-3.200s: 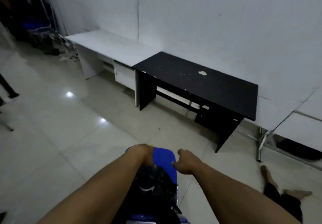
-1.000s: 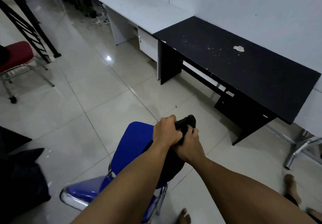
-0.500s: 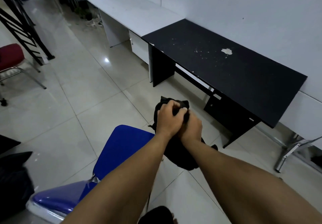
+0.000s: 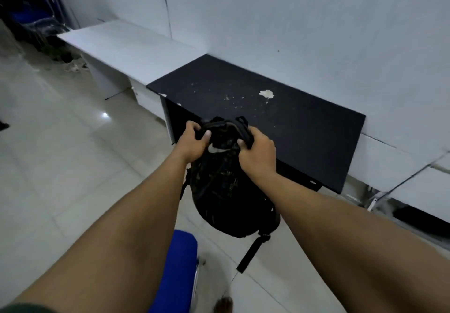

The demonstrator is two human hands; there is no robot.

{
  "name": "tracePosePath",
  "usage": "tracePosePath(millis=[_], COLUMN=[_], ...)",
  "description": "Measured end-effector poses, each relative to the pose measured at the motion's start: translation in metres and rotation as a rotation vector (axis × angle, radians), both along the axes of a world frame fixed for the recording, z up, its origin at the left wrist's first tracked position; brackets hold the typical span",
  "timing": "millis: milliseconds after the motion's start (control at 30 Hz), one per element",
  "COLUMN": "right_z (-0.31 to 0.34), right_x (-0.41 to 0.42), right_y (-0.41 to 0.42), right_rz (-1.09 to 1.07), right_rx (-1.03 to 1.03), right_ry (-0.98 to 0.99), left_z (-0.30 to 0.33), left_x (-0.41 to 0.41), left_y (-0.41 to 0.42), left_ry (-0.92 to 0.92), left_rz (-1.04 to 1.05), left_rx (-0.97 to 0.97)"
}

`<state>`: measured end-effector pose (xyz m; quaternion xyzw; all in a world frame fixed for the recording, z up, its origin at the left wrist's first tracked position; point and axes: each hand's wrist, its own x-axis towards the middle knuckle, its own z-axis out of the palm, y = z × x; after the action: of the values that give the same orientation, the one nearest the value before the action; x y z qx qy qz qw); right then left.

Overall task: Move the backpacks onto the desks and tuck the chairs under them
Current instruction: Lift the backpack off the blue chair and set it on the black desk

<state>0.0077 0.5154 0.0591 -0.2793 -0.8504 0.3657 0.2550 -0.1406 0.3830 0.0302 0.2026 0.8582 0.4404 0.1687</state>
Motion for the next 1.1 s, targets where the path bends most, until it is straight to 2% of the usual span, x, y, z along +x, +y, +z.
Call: tracePosePath(millis=[200, 333, 467, 567, 667, 800, 1100], right_z=[0.022, 0.043, 0.066, 0.079, 0.095, 0.102, 0.096], right_x=[-0.028, -0.049, -0.067, -0.076, -0.082, -0.087, -0.098], right_y=[0.051, 0.092, 0.152, 0.197, 0.247, 0.300, 0.403], right_rz=[-0.104, -0.174, -0.331, -0.370, -0.353, -0.333, -0.341], right_rx=[-0.028, -0.068, -0.126, -0.166, -0.153, -0.121, -0.063], right_ry=[0.019, 0.060, 0.145, 0.198, 0.200, 0.175, 0.117], left_z=[0.033, 0.046, 0.061, 0.080, 0.095, 0.100, 0.094], left_x=[-0.032, -0.026, -0.016, -0.018, -0.030, -0.044, -0.059], left_y=[0.050, 0.097, 0.154, 0.200, 0.257, 0.312, 0.415], left_ry=[0.260, 0.424, 0.574, 0.663, 0.652, 0.676, 0.590], left_rz=[0.044, 0.238, 0.365, 0.388, 0.374, 0.335, 0.272], left_rx=[-0.013, 0.019, 0.132, 0.201, 0.258, 0.193, 0.214])
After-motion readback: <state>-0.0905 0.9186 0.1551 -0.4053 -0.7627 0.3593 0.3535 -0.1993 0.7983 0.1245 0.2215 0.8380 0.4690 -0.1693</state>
